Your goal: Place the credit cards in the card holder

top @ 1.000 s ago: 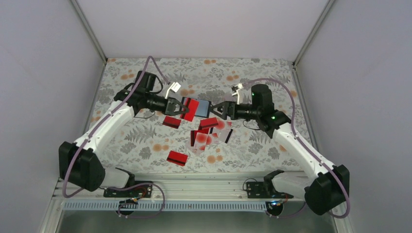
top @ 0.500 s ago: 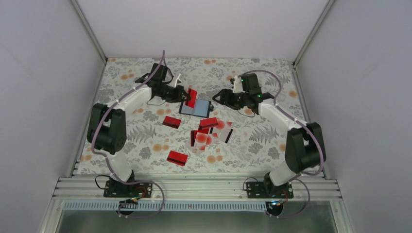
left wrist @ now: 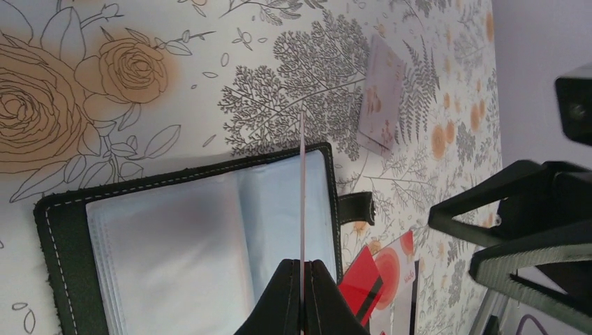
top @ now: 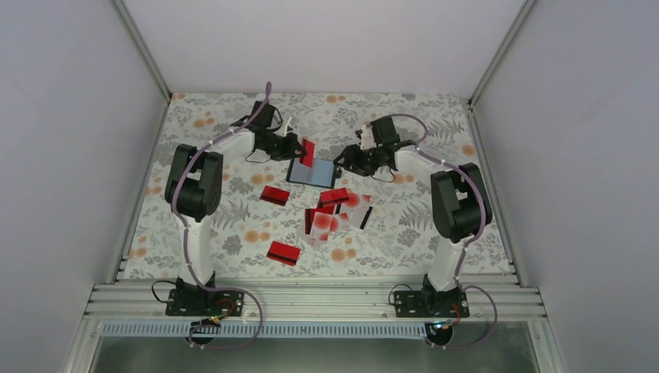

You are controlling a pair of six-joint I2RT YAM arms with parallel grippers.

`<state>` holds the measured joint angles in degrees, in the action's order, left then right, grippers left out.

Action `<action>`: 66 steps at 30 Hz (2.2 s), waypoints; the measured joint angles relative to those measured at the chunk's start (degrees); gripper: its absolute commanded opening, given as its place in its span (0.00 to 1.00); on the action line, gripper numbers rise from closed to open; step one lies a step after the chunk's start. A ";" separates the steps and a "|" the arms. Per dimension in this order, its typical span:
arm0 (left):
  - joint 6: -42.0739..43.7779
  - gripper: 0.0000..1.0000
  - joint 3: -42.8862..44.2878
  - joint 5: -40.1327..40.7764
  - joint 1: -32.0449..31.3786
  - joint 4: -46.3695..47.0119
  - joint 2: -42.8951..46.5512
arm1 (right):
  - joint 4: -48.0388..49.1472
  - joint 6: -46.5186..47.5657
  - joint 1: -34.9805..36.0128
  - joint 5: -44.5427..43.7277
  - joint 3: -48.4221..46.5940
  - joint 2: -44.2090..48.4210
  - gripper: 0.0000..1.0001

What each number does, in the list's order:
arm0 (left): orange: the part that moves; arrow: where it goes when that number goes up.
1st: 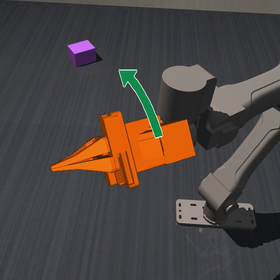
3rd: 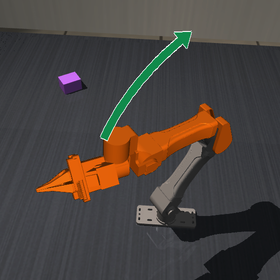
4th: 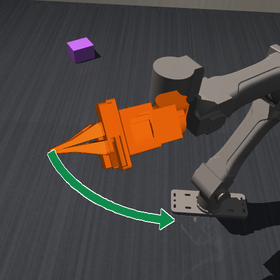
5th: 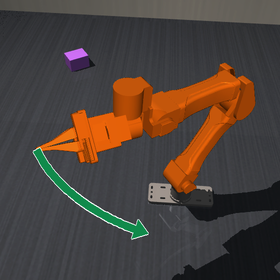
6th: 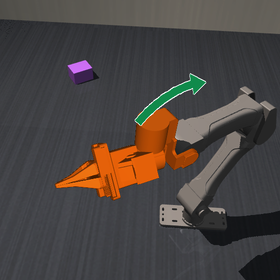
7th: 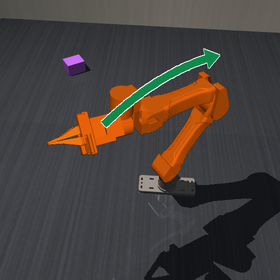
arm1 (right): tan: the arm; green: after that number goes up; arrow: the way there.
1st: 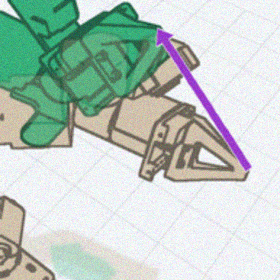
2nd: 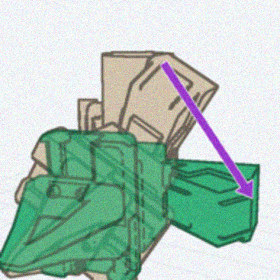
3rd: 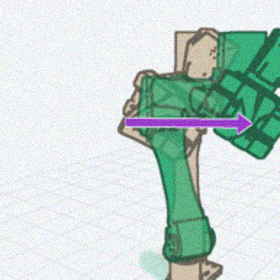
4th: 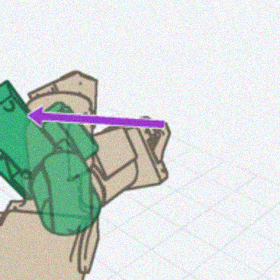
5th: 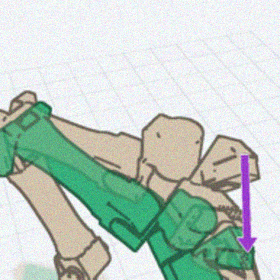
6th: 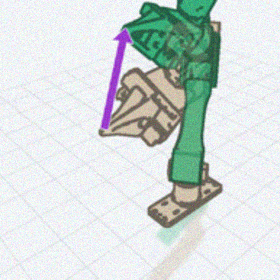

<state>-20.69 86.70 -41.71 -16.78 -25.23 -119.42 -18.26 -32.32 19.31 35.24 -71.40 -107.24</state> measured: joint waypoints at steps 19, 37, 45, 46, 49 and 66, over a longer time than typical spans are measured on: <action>-0.76 0.03 0.52 -0.50 0.28 2.99 -2.19 | 0.61 1.16 0.00 3.17 0.72 -3.58 0.46; -1.01 0.02 -3.41 -0.50 0.26 5.73 -2.21 | 2.27 3.04 0.61 6.60 3.13 -6.86 0.43; -1.99 0.02 -4.55 -0.59 0.26 7.17 -2.78 | 2.80 3.41 0.66 6.99 3.43 -8.26 0.43; -2.10 0.02 -4.55 -0.68 0.26 7.41 -2.93 | 2.89 3.43 0.66 6.99 3.50 -8.37 0.43; -2.43 0.02 -4.66 -0.96 0.26 7.65 -3.08 | 3.10 3.48 0.66 7.23 3.58 -8.48 0.42; -4.68 0.02 -7.37 -3.37 0.22 10.54 -3.10 | 5.38 3.45 0.66 8.46 4.81 -8.52 0.41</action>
<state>-25.36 79.33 -45.08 -16.56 -14.70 -122.52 -12.88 -28.86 19.97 43.70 -66.59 -115.77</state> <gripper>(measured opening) 0.024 0.416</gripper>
